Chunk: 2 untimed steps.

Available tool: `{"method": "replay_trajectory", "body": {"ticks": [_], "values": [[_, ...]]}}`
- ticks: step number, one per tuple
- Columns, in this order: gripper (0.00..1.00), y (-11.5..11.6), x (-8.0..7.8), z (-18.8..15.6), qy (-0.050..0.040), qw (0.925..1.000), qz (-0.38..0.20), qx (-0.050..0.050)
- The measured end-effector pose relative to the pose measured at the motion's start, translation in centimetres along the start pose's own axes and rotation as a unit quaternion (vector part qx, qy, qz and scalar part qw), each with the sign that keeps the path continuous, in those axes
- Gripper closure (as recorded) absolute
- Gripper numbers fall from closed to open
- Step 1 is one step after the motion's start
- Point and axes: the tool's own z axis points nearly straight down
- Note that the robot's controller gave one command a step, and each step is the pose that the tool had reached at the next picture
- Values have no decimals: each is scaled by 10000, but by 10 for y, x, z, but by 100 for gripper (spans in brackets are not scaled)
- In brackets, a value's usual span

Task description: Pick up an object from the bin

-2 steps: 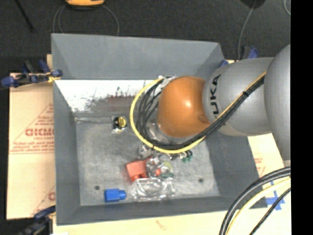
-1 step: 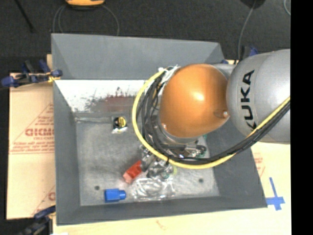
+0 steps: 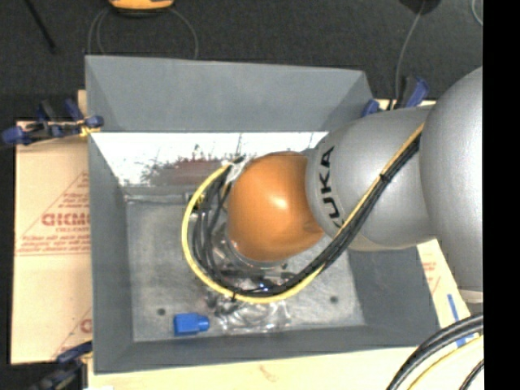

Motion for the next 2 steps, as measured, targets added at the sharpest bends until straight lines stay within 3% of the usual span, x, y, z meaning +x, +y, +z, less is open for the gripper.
{"method": "replay_trajectory", "body": {"ticks": [1,2], "values": [[0,-1,-1,-4,-29,10000,11,17],[0,-35,-5,14,-70,9992,-382,70]]}}
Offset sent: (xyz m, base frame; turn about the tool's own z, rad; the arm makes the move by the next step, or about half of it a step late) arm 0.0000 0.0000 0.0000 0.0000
